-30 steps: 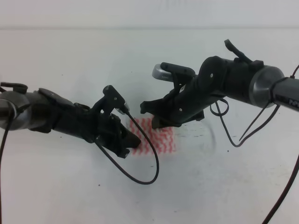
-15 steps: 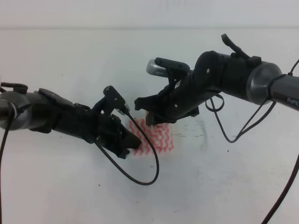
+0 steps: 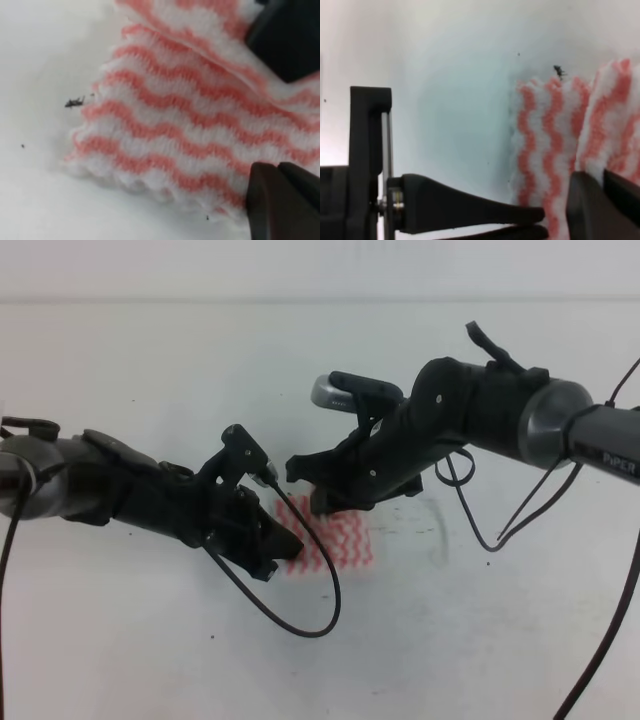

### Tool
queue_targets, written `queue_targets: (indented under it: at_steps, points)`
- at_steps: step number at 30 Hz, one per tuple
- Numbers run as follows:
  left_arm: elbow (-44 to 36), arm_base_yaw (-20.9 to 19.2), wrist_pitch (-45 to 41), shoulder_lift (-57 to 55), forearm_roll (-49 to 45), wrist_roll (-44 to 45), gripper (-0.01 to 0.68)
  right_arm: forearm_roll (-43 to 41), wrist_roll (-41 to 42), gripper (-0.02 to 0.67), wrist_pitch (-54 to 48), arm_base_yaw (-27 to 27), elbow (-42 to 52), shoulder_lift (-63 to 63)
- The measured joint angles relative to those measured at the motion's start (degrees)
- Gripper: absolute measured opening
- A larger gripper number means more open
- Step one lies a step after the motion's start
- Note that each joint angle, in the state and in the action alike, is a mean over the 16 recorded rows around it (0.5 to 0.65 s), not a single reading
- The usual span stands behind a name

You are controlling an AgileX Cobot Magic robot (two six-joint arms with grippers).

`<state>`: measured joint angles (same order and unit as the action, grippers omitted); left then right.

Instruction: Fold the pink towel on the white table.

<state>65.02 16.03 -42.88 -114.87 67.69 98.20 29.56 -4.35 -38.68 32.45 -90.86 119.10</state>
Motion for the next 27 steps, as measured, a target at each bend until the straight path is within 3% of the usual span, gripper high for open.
queue_targets:
  at_steps: [27]
  points:
    - [0.0,0.0,-0.9,0.1,0.4,0.2,-0.005,1.2,0.0,-0.015,1.1,0.1,0.0,0.6]
